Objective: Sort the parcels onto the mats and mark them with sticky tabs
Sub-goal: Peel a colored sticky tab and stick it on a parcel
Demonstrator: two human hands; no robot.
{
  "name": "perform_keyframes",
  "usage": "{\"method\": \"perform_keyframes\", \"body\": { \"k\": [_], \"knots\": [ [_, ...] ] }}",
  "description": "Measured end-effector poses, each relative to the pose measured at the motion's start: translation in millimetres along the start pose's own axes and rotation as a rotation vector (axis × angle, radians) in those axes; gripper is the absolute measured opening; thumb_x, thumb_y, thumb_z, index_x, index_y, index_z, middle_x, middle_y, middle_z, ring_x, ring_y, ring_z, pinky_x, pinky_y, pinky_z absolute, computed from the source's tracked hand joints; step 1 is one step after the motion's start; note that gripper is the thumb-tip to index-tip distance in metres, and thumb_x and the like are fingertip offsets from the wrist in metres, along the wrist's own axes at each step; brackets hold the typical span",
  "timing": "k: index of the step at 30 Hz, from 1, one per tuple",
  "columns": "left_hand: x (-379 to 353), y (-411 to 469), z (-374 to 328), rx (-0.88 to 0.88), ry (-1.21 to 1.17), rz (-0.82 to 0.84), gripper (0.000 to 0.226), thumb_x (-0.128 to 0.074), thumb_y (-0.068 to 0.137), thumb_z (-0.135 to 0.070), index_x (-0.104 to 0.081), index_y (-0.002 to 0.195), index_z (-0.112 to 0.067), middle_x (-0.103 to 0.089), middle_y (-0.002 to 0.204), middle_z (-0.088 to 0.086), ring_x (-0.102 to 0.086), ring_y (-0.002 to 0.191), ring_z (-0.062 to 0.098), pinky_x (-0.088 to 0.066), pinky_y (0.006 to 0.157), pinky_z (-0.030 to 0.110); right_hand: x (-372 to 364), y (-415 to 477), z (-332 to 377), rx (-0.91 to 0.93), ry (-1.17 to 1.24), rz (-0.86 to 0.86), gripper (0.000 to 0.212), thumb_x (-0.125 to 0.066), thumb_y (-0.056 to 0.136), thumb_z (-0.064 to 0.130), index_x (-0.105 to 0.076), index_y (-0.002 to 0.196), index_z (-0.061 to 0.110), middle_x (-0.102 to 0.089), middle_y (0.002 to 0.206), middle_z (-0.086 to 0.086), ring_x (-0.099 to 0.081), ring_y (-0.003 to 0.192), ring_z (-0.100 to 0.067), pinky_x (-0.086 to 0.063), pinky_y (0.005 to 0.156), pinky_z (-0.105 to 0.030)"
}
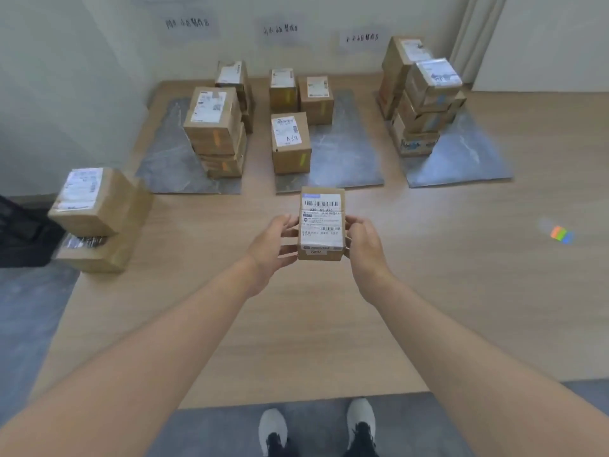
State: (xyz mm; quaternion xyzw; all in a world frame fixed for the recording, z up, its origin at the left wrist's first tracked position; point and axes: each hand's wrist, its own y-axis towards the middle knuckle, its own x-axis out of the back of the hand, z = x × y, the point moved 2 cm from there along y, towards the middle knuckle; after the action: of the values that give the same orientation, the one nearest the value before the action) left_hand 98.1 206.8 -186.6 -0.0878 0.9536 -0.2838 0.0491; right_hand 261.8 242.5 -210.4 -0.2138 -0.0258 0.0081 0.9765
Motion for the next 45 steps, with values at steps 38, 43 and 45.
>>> {"method": "perform_keyframes", "body": {
  "k": [38, 43, 45],
  "knots": [
    [-26.8, -68.1, -99.0, -0.241, 0.028, 0.017, 0.045, -0.041, 0.102, -0.052, -0.041, 0.144, -0.038, -0.033, 0.158, -0.009, -0.034, 0.144, 0.019, -0.037, 0.112, 0.036, 38.1, -43.7, 104.1, 0.227, 0.002, -0.132, 0.037, -0.039, 0.103, 0.026, -0.058, 0.135, 0.025, -0.058, 0.115, 0.016, -0.055, 0.117, -0.011, -0.039, 0.092, -0.027],
    [-25.2, -110.9, -150.1, -0.364, 0.03, 0.056, 0.055, -0.042, 0.1, -0.054, -0.037, 0.15, -0.033, -0.032, 0.159, -0.007, -0.035, 0.143, 0.018, -0.035, 0.109, 0.033, 36.0, -81.1, 168.6, 0.38, 0.007, -0.123, 0.038, -0.041, 0.094, 0.035, -0.062, 0.125, 0.028, -0.062, 0.115, 0.011, -0.058, 0.113, -0.014, -0.047, 0.095, -0.032],
    [-22.9, -124.2, -162.7, -0.384, 0.023, 0.066, 0.057, -0.044, 0.098, -0.057, -0.037, 0.15, -0.035, -0.032, 0.159, -0.005, -0.036, 0.144, 0.019, -0.029, 0.119, 0.04, 34.3, -91.8, 186.0, 0.421, 0.011, -0.117, 0.042, -0.043, 0.085, 0.04, -0.064, 0.12, 0.031, -0.063, 0.123, 0.007, -0.057, 0.121, -0.019, -0.045, 0.106, -0.039]
  ]
}}
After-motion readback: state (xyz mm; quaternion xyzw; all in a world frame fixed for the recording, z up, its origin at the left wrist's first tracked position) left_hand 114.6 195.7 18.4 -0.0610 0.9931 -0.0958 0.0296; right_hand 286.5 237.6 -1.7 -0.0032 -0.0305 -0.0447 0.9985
